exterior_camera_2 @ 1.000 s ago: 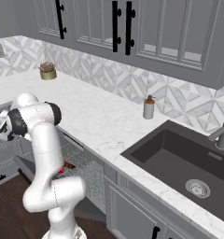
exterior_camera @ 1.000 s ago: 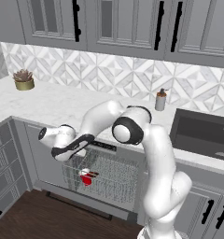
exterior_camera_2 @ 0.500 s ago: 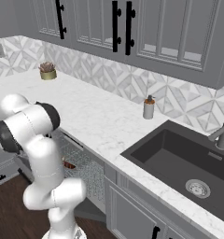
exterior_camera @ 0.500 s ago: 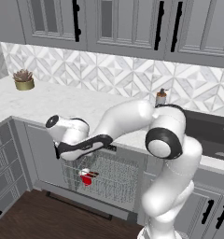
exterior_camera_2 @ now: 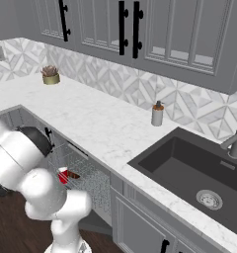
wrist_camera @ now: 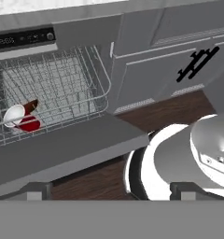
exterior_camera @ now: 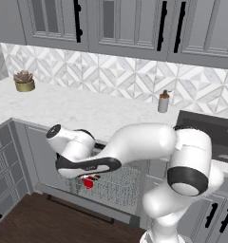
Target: Pick up the cup and bowl from the counter, place them in the dishwasher, and close the dishwasher door.
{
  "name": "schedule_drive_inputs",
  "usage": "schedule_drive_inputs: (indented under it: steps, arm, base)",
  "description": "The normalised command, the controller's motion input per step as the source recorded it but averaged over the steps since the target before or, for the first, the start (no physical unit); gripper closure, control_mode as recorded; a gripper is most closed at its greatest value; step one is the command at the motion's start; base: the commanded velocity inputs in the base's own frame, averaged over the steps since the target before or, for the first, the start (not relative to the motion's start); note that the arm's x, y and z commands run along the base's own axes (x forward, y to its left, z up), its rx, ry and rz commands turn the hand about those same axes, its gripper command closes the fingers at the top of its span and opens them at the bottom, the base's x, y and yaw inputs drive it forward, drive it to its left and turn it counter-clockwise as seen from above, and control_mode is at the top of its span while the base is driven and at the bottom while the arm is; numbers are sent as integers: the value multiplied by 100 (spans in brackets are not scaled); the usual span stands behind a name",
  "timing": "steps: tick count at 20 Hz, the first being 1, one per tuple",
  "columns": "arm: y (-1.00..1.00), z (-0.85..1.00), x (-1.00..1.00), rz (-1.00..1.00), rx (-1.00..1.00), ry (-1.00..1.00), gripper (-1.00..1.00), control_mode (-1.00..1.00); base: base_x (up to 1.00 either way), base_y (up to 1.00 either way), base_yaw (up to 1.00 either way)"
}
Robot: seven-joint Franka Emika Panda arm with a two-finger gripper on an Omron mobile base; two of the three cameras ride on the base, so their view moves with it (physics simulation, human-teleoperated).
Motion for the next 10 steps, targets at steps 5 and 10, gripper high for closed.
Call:
schedule_drive_inputs:
  steps: [5,10]
  arm:
    - [6,3,-84,0,-2,0,-100,-100]
    - [10,-43,-64,0,-4,-5,-100,-100]
  base:
    - [0,0,0]
    - [0,0,0]
